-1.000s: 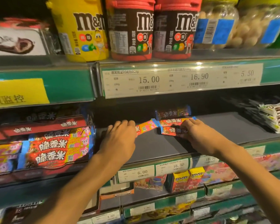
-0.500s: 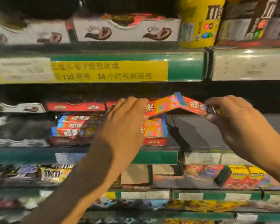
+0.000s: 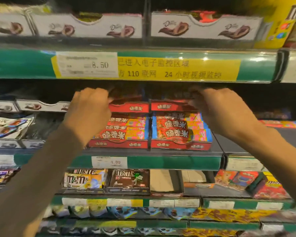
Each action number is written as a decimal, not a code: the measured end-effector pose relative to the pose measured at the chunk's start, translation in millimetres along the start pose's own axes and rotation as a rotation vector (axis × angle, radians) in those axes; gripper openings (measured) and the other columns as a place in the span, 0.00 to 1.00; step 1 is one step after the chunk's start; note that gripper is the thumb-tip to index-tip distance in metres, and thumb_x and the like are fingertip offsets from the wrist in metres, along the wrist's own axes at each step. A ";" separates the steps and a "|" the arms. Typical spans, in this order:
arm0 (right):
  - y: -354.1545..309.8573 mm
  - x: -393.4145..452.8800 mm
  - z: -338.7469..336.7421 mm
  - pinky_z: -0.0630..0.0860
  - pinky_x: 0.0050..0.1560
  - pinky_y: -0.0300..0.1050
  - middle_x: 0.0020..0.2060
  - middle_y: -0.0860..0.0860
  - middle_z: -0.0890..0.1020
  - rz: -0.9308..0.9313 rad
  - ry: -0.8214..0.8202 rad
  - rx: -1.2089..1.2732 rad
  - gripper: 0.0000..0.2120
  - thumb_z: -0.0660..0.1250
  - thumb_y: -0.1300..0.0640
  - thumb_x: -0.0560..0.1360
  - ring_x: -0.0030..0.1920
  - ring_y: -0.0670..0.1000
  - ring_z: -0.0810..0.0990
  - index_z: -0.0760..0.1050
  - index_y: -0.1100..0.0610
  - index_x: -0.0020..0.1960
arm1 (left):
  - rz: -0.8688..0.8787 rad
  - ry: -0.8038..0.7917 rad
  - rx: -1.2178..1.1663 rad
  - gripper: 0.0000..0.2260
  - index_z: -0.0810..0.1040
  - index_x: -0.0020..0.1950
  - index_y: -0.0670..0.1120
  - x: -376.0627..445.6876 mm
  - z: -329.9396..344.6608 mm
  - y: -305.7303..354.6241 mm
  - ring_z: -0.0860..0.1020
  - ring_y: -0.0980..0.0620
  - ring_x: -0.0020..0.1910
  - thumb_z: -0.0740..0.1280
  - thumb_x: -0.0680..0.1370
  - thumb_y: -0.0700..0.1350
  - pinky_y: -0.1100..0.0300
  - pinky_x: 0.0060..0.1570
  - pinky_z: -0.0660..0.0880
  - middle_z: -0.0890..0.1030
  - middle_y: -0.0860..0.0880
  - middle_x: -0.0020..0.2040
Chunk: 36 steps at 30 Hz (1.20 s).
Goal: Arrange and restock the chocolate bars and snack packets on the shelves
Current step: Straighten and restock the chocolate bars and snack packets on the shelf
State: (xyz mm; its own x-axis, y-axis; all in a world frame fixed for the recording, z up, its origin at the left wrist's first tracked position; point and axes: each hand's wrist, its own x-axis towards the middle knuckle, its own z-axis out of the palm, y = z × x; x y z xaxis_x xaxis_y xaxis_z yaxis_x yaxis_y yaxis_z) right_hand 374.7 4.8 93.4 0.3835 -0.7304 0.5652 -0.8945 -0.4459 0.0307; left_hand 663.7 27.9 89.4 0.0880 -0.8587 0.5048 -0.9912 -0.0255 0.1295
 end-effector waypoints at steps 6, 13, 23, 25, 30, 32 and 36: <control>-15.5 27.4 6.0 0.71 0.49 0.53 0.68 0.57 0.74 0.108 -0.033 0.008 0.20 0.60 0.51 0.82 0.62 0.66 0.73 0.68 0.52 0.73 | -0.130 -0.233 0.005 0.13 0.67 0.36 0.39 20.4 -5.1 6.6 0.72 0.39 0.46 0.58 0.80 0.42 0.51 0.48 0.69 0.74 0.37 0.45; -22.3 30.8 19.4 0.73 0.42 0.49 0.56 0.55 0.82 0.087 0.036 0.032 0.13 0.60 0.53 0.81 0.51 0.64 0.79 0.78 0.50 0.63 | -0.057 -0.113 -0.023 0.14 0.80 0.53 0.41 22.9 6.2 1.1 0.75 0.38 0.45 0.60 0.80 0.49 0.52 0.46 0.71 0.78 0.40 0.44; -35.9 10.0 23.9 0.79 0.41 0.51 0.43 0.53 0.84 0.090 -0.029 -0.015 0.26 0.49 0.34 0.81 0.42 0.59 0.82 0.77 0.51 0.58 | 0.144 -0.060 0.009 0.23 0.74 0.43 0.49 -2.1 19.7 5.6 0.67 0.49 0.40 0.47 0.82 0.61 0.52 0.50 0.67 0.71 0.49 0.38; -36.1 8.1 24.0 0.80 0.42 0.51 0.43 0.53 0.84 0.070 -0.031 -0.039 0.27 0.50 0.33 0.80 0.42 0.57 0.82 0.76 0.52 0.58 | 0.131 -0.086 0.026 0.25 0.76 0.48 0.48 -4.4 19.2 6.4 0.72 0.46 0.44 0.47 0.81 0.63 0.50 0.55 0.68 0.76 0.46 0.42; -35.0 4.2 19.4 0.80 0.47 0.54 0.52 0.54 0.84 0.036 -0.040 -0.037 0.24 0.57 0.36 0.79 0.51 0.59 0.82 0.75 0.53 0.64 | 0.152 -0.111 0.084 0.29 0.76 0.63 0.46 -6.4 16.5 5.3 0.76 0.43 0.57 0.47 0.81 0.65 0.48 0.63 0.67 0.80 0.44 0.56; -35.1 5.9 18.7 0.80 0.49 0.55 0.54 0.54 0.84 0.037 -0.047 -0.031 0.24 0.58 0.38 0.79 0.53 0.59 0.82 0.74 0.53 0.66 | 0.140 -0.146 0.082 0.30 0.77 0.59 0.48 -1.3 15.8 5.5 0.77 0.43 0.53 0.46 0.80 0.67 0.47 0.61 0.69 0.81 0.44 0.53; -34.8 3.7 18.1 0.79 0.51 0.56 0.55 0.55 0.83 0.035 -0.060 -0.012 0.24 0.60 0.40 0.79 0.54 0.59 0.81 0.73 0.54 0.68 | 0.147 -0.154 0.139 0.31 0.76 0.61 0.48 -2.1 16.4 8.0 0.77 0.42 0.55 0.46 0.79 0.68 0.48 0.60 0.69 0.81 0.44 0.54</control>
State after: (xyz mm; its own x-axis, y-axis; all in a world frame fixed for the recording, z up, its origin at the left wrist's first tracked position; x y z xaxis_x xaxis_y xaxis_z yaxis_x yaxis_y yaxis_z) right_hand 411.4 8.2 79.5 0.3642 -0.7753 0.5160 -0.9103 -0.4133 0.0215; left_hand 654.0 21.2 75.3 -0.0633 -0.9260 0.3722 -0.9973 0.0444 -0.0592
